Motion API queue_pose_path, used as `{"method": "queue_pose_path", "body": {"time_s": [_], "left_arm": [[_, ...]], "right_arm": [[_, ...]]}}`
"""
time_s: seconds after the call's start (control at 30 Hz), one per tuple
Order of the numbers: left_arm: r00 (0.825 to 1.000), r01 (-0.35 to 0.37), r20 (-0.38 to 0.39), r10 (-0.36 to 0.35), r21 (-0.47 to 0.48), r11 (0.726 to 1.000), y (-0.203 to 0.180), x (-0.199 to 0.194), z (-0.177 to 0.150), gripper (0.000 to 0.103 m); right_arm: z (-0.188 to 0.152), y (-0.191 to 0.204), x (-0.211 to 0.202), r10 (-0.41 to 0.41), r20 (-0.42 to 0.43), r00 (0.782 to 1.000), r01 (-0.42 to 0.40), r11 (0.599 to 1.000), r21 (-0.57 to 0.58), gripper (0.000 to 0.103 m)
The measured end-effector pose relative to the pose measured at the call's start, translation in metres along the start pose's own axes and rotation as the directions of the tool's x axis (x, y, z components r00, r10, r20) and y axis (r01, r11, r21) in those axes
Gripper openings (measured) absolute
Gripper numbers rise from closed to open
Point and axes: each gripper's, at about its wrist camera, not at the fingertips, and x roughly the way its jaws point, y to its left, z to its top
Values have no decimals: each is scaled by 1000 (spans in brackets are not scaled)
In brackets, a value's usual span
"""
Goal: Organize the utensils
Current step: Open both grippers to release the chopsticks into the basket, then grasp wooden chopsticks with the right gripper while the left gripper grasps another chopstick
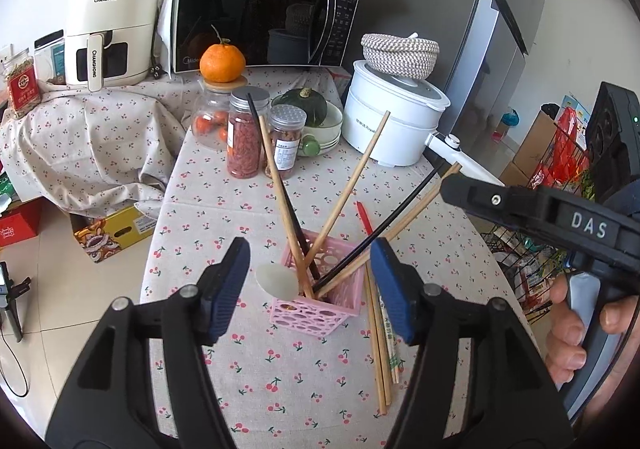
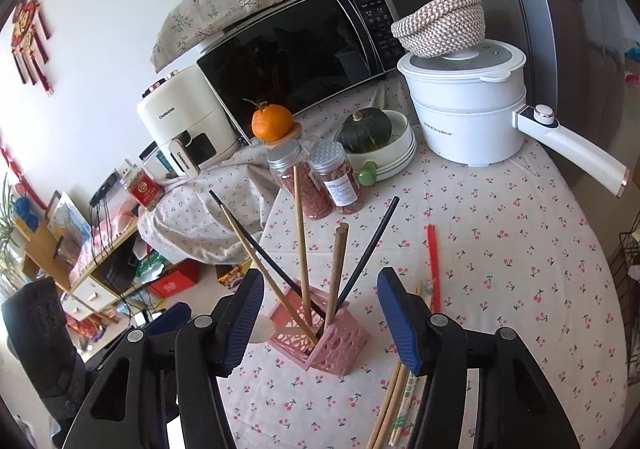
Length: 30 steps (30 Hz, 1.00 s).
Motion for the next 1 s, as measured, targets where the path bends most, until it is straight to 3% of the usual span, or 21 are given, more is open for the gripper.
{"method": "queue_pose_path", "body": {"time_s": [0.1,0.33,0.47,0.6,0.73,0.87,0.9,1.0], "left_arm": [[999,28,-37,-28,8,1000,-6,3,-5,82],[984,42,-172,-35,39,998,-19,20,-25,83],[962,49,-270,-29,67,997,-24,34,-41,83],[933,46,-359,-17,72,996,-25,48,-57,83],[919,30,-394,2,76,997,-22,54,-67,83],[909,23,-417,16,87,996,-17,59,-73,83],[906,22,-424,18,88,996,-16,60,-74,83],[900,18,-435,21,86,996,-10,61,-75,83]], "right_arm": [[0,-9,-17,-21,25,999,21,1000,1,73],[-10,-41,-38,-127,9,992,127,992,-16,81],[-25,-67,-33,-207,-66,976,209,978,24,83],[-43,-89,-16,-271,-190,944,282,959,35,83],[-59,-102,1,-285,-259,923,302,953,26,83],[-69,-108,18,-258,-289,922,279,960,36,83],[-70,-109,23,-242,-297,924,267,963,46,80],[-69,-109,43,-173,-333,927,209,975,76,47]]}}
